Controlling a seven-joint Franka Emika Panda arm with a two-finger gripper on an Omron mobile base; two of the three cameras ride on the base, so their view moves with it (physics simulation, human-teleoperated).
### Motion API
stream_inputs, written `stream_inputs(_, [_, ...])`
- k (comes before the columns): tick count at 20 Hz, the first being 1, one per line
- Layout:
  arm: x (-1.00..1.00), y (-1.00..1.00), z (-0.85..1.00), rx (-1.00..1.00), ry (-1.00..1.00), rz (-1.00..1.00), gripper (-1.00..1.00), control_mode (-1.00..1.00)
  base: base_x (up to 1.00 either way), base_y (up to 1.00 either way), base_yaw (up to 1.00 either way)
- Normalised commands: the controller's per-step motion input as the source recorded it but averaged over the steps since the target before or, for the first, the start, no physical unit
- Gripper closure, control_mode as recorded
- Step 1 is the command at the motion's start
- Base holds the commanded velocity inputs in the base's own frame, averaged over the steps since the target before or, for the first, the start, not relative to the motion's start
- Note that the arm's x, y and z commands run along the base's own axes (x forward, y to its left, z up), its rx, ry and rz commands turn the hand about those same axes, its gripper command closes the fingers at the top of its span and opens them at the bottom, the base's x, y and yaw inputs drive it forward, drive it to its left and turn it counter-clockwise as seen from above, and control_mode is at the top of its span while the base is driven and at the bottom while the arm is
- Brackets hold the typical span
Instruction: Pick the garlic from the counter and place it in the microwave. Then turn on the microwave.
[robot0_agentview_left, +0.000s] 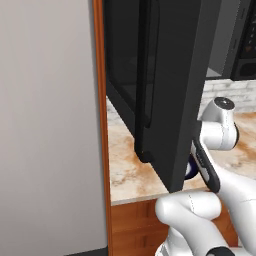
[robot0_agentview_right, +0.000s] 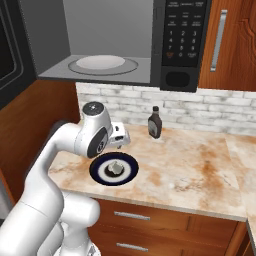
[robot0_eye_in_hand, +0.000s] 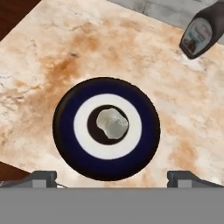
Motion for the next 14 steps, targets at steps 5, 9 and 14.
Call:
stream_inputs(5, [0.16, 0.00, -0.17, -0.01, 0.00, 0.17, -1.00, -1.00, 0.00, 0.00, 0.00])
stream_inputs(9, [0.12, 0.03, -0.16, 0.00, 0.00, 0.17, -1.00, -1.00, 0.00, 0.00, 0.00])
stream_inputs(14, [0.09, 0.05, -0.18, -0.02, 0.02, 0.15, -1.00, -1.00, 0.00, 0.00, 0.00])
